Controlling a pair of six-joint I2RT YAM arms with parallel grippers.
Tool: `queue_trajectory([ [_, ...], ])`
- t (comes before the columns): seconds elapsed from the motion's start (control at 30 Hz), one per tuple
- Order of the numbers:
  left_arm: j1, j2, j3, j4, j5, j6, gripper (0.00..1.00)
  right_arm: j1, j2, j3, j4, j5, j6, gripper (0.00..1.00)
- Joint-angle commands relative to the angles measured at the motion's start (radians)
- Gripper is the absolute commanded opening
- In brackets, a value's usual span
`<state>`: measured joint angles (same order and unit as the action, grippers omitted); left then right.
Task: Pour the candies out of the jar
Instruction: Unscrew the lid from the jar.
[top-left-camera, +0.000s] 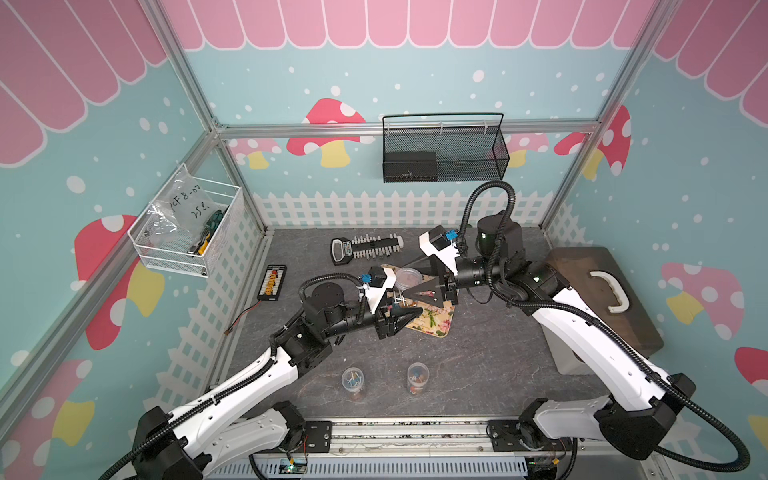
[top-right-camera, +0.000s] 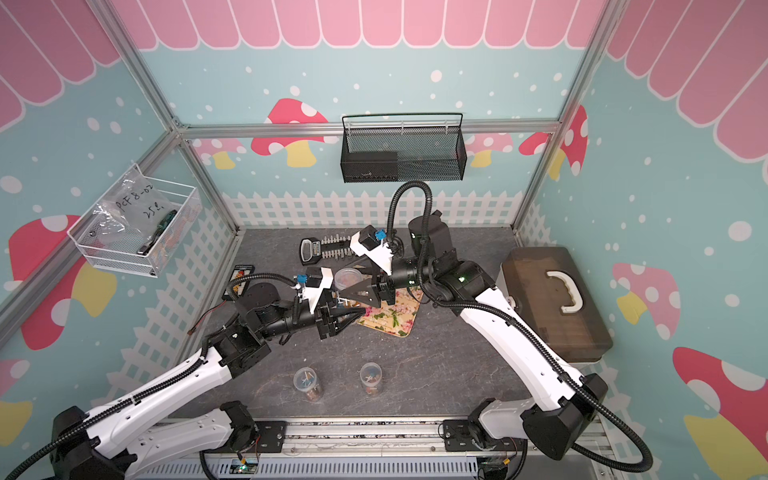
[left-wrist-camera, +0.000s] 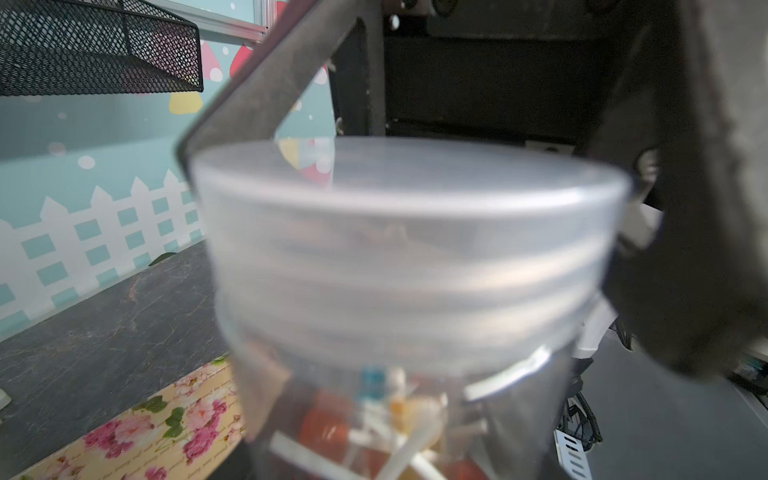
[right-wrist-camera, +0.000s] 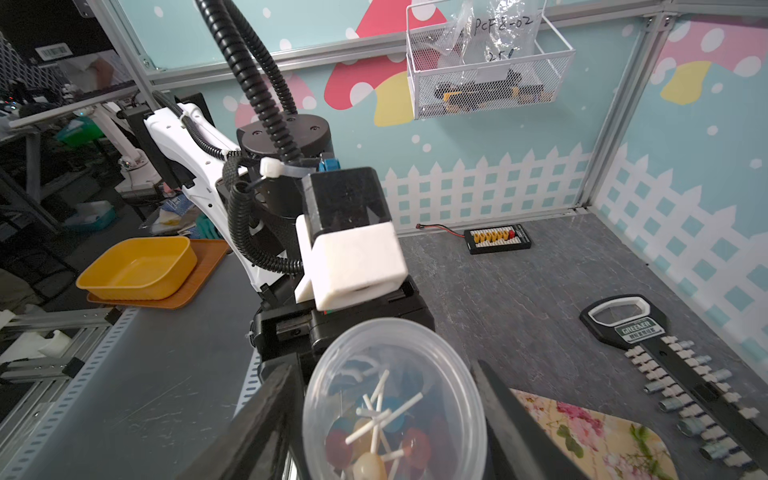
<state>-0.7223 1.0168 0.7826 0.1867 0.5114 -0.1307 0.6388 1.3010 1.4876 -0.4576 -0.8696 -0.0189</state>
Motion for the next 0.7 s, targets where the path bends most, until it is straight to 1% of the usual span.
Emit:
queue_trajectory([
  [0.0, 0.003, -0.016, -0.021, 0.014, -0.051, -0.032, 0.36, 0.007, -0.108, -0.012, 0.052, 0.074, 0.055, 0.70],
  [0.1, 0.003, -0.005, -0.024, 0.029, -0.063, -0.029, 0.36, 0.009, -0.151, -0.064, 0.126, 0.171, 0.223, 0.70],
  [0.2, 0.003, 0.010, -0.029, 0.054, -0.072, -0.030, 0.36, 0.015, -0.170, -0.096, 0.137, 0.273, 0.327, 0.69],
  [0.27, 0.003, 0.019, -0.029, 0.069, -0.081, -0.034, 0.36, 0.023, -0.170, -0.102, 0.128, 0.304, 0.353, 0.69],
  [0.47, 0.002, 0.030, -0.023, 0.071, -0.098, -0.026, 0.36, 0.064, -0.129, -0.074, 0.065, 0.402, 0.374, 0.66],
  [0.53, 0.003, 0.031, -0.023, 0.070, -0.098, -0.026, 0.36, 0.068, -0.111, -0.066, 0.048, 0.426, 0.382, 0.63],
  [0.57, 0.003, 0.032, -0.023, 0.071, -0.096, -0.027, 0.36, 0.071, -0.103, -0.064, 0.044, 0.435, 0.385, 0.60],
  [0.67, 0.003, 0.032, -0.026, 0.072, -0.096, -0.032, 0.36, 0.082, -0.082, -0.055, 0.042, 0.424, 0.373, 0.54],
])
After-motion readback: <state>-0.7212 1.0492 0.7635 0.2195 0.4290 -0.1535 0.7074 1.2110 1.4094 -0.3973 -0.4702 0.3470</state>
